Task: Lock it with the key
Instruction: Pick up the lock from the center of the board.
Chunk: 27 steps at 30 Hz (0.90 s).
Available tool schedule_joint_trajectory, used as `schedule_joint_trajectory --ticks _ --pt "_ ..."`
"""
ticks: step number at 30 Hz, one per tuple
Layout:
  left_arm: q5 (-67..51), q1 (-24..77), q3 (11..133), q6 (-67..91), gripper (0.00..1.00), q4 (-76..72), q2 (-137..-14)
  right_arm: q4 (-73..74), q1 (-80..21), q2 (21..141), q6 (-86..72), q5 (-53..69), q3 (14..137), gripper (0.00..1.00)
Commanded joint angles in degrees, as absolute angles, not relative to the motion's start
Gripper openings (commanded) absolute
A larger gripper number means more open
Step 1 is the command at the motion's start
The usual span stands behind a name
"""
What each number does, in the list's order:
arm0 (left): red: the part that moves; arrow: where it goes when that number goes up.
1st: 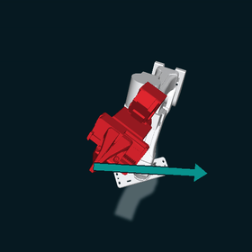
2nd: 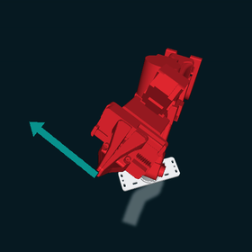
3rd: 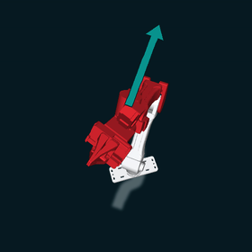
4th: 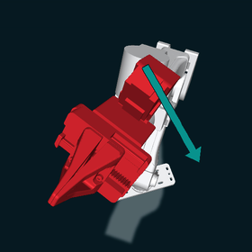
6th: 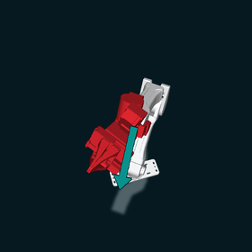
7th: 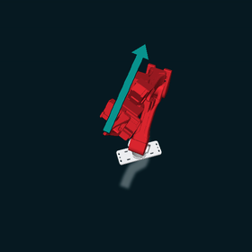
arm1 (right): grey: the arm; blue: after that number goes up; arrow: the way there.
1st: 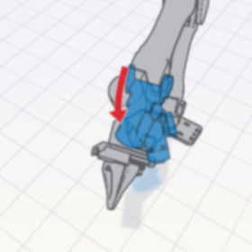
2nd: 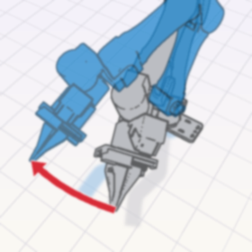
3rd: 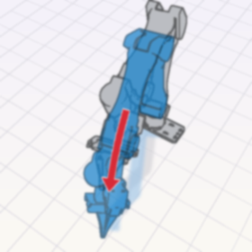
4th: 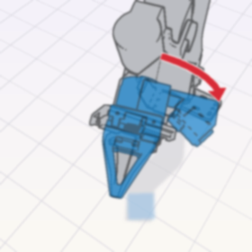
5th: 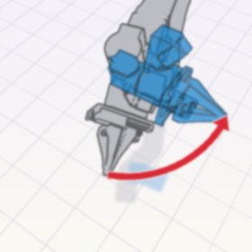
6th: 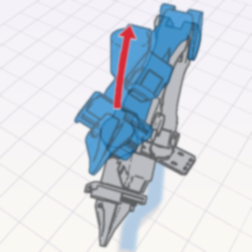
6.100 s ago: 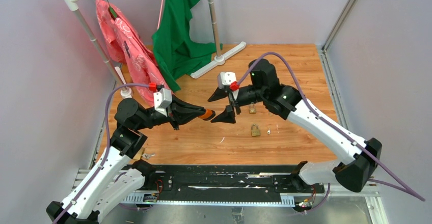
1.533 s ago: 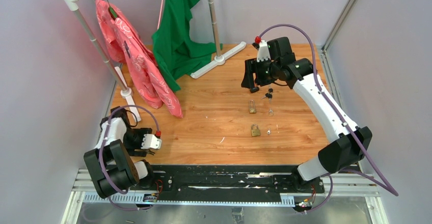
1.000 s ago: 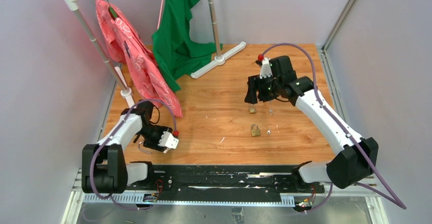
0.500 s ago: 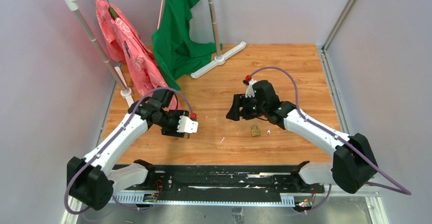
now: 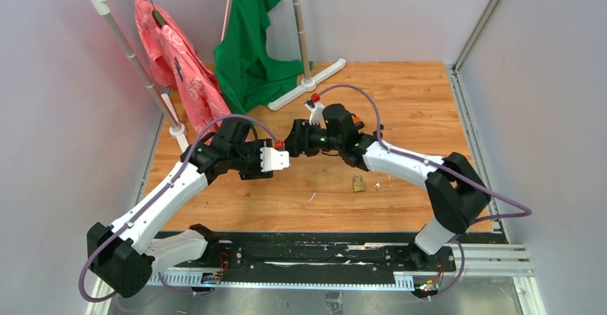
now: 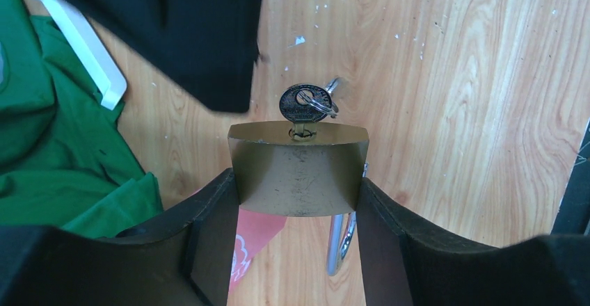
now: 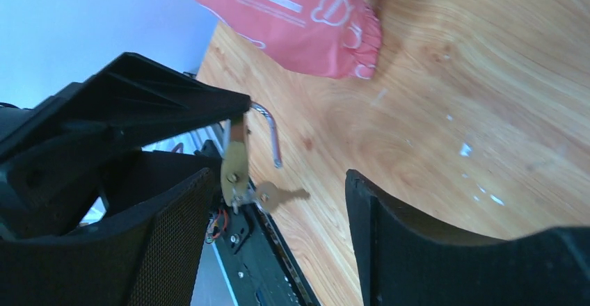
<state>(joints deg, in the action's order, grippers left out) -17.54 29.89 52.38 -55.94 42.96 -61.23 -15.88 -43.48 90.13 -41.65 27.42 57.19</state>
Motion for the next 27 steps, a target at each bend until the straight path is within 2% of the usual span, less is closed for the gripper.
schedule_joint_trajectory --ticks 1,9,12,14,17,19,20,21,22,24,27 --pt "-17.64 30.59 53.9 -53.59 0.0 37.27 -60.8 -19.16 -46.3 94.04 -43.85 31.54 61.96 0.71" --pt "-17.64 30.59 53.95 -52.73 0.0 35.32 -60.95 -20.92 -47.62 100.43 -47.19 35.46 65.26 0.62" --pt "-17.67 30.59 53.81 -52.69 0.0 35.26 -61.15 -20.56 -47.89 101.34 -47.2 35.93 66.17 0.48" --pt "-17.9 30.59 53.73 -52.65 0.0 35.24 -61.13 -20.39 -47.9 101.76 -47.4 36.43 66.44 0.32" --pt "-18.77 30.59 53.55 -52.63 0.0 35.3 -60.8 -20.01 -47.9 101.43 -47.26 36.35 66.32 0.01" --pt "-20.06 30.59 53.36 -52.19 0.01 35.56 -60.22 -18.92 -47.5 100.9 -46.18 36.42 66.36 0.0" --pt "-21.37 30.59 53.58 -52.22 0.19 36.64 -60.18 -18.82 -47.05 100.5 -45.78 37.03 66.24 0.0" --pt "-23.25 30.53 53.99 -52.24 0.46 38.44 -59.82 -19.02 -46.45 100.0 -45.53 37.87 65.96 0.0" --pt "-25.34 30.58 54.5 -51.69 0.67 40.38 -59.45 -19.64 -45.69 99.3 -45.18 39.01 65.62 0.0" --pt "-28.17 30.27 55.63 -50.5 0.75 44.31 -58.24 -19.9 -44.22 97.46 -42.99 41.69 65.27 0.0" --pt "-32.32 26.72 56.19 -49.79 0.76 48.67 -55.28 -12.67 -42.55 93.48 -37.28 45.94 67.07 0.0"
